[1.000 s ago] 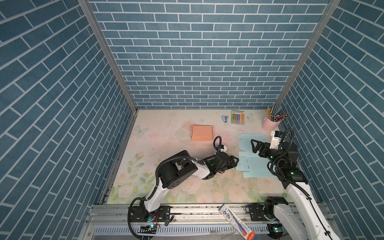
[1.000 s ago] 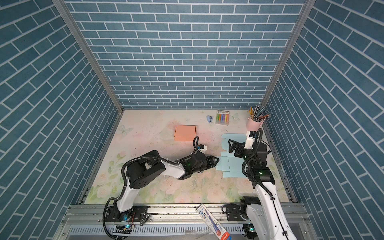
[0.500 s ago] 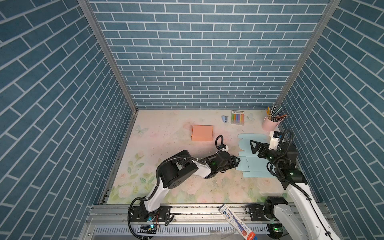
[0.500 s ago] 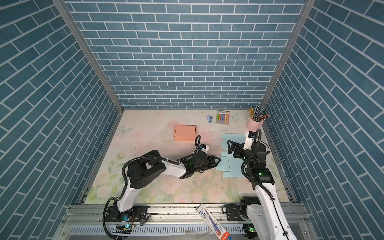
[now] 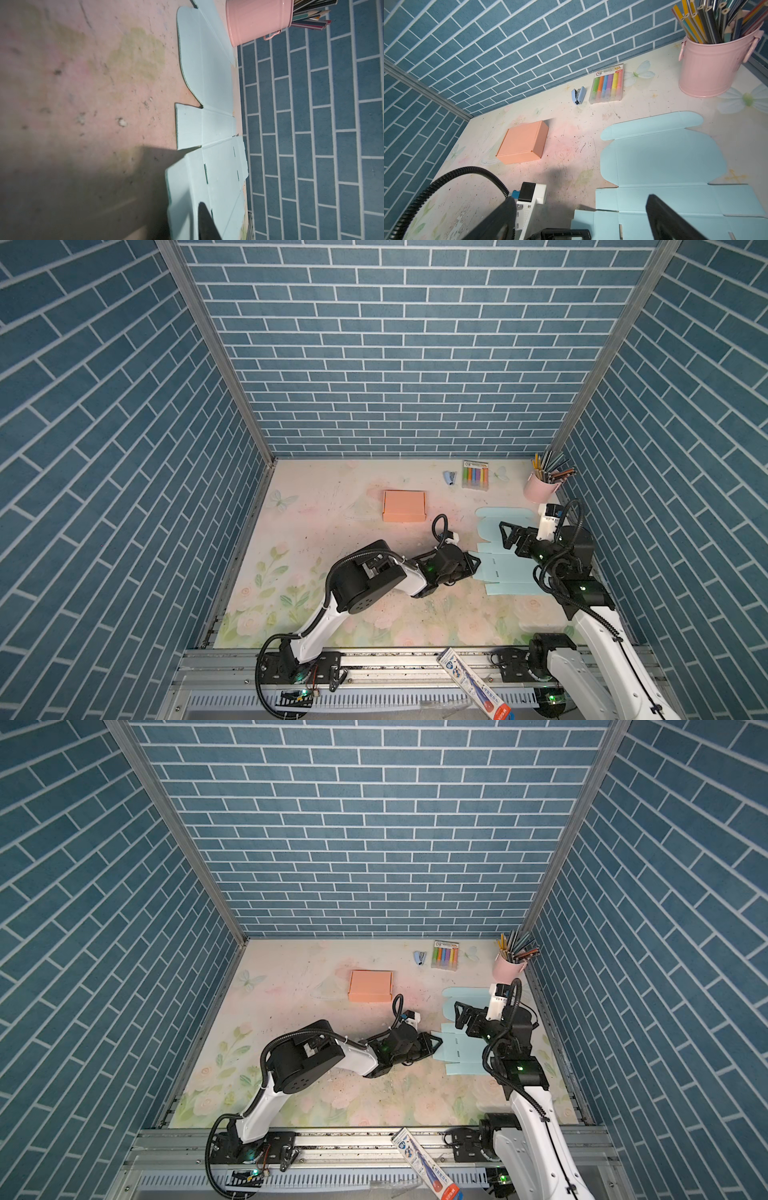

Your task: Fold the paper box

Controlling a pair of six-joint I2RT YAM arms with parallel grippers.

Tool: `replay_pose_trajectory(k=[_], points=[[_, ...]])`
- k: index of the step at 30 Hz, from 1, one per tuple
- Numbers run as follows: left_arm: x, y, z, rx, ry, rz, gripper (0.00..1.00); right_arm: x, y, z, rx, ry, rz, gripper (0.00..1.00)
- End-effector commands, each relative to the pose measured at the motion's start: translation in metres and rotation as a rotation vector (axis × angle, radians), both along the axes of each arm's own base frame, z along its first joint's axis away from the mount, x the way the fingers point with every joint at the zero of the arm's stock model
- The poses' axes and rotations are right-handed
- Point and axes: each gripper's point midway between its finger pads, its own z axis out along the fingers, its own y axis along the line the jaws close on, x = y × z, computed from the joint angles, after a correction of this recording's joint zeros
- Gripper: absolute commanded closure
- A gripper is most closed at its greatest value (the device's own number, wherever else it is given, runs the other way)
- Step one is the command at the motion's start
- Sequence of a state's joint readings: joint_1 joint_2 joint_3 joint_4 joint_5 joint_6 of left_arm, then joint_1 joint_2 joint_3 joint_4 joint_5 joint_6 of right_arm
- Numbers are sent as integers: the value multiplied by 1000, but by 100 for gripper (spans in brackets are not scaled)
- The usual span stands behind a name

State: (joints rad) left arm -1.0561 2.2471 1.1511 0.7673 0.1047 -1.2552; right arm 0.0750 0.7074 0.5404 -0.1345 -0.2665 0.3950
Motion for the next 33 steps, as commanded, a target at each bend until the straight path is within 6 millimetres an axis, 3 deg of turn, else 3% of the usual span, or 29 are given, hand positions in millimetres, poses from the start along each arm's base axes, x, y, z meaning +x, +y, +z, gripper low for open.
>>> replay_pose_trajectory(k=[1, 4, 10, 15, 21, 26, 33], points=[[4, -1, 3, -6, -9, 25, 90, -1, -1, 7, -29, -26, 2, 3], [4, 2, 9, -11, -20, 30, 98, -1, 0, 7, -28, -26, 3, 3], [2, 1, 32, -27, -65, 5, 100, -1, 3, 10, -41, -24, 19, 3], [3, 24, 67, -49, -122, 50, 100, -1, 10, 21, -26, -39, 50, 3], [-8, 81, 104, -69, -178, 147, 100, -5, 26, 32, 28, -50, 128, 3], [-22, 149, 127, -59, -232, 270, 100, -5, 34, 32, 68, -61, 168, 3], [-41, 225, 125, 44, -249, 401, 100, -10, 46, 17, 122, -25, 219, 3]])
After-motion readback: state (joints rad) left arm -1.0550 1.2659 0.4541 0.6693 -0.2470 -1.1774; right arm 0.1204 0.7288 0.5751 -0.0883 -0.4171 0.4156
